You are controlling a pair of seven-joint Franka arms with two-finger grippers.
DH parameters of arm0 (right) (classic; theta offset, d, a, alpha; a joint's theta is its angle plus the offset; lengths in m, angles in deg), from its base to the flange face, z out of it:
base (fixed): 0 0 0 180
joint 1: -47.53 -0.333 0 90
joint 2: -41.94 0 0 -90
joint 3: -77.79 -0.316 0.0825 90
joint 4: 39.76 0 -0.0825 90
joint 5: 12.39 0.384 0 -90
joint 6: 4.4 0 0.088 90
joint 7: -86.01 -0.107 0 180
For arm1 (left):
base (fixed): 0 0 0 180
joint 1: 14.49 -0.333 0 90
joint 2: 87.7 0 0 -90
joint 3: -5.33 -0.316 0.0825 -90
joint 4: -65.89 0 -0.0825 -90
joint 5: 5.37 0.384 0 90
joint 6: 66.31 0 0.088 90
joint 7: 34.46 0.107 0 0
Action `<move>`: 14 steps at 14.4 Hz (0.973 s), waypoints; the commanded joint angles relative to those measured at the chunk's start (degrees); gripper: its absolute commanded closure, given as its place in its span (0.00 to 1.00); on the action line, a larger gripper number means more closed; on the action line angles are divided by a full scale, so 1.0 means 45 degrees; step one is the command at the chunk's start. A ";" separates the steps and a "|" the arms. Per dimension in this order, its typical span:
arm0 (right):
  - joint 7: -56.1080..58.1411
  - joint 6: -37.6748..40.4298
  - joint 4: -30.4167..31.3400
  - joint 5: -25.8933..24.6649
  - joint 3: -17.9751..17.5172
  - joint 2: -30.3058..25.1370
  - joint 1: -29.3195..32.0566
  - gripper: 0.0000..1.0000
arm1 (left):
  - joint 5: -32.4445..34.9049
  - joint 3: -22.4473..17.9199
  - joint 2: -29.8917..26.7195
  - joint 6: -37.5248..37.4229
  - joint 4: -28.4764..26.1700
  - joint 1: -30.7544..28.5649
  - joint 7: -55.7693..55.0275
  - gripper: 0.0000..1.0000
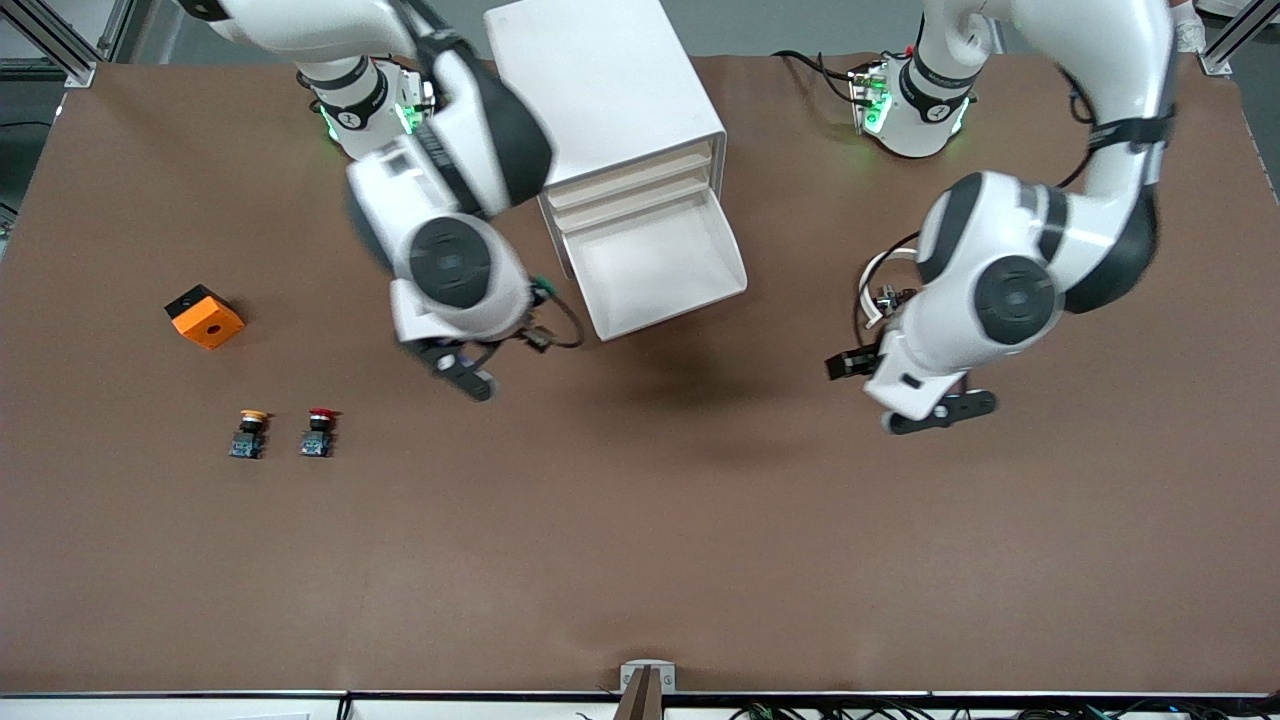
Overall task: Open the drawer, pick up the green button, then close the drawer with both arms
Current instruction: 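Carry the button with the right gripper while the left gripper reaches the drawer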
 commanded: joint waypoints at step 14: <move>1.2482 -0.8778 0.5382 -0.1530 -0.0262 0.0602 0.4215 1.00 | -0.0785 0.1262 0.2675 0.3259 -0.0838 0.3320 -0.5393 0.00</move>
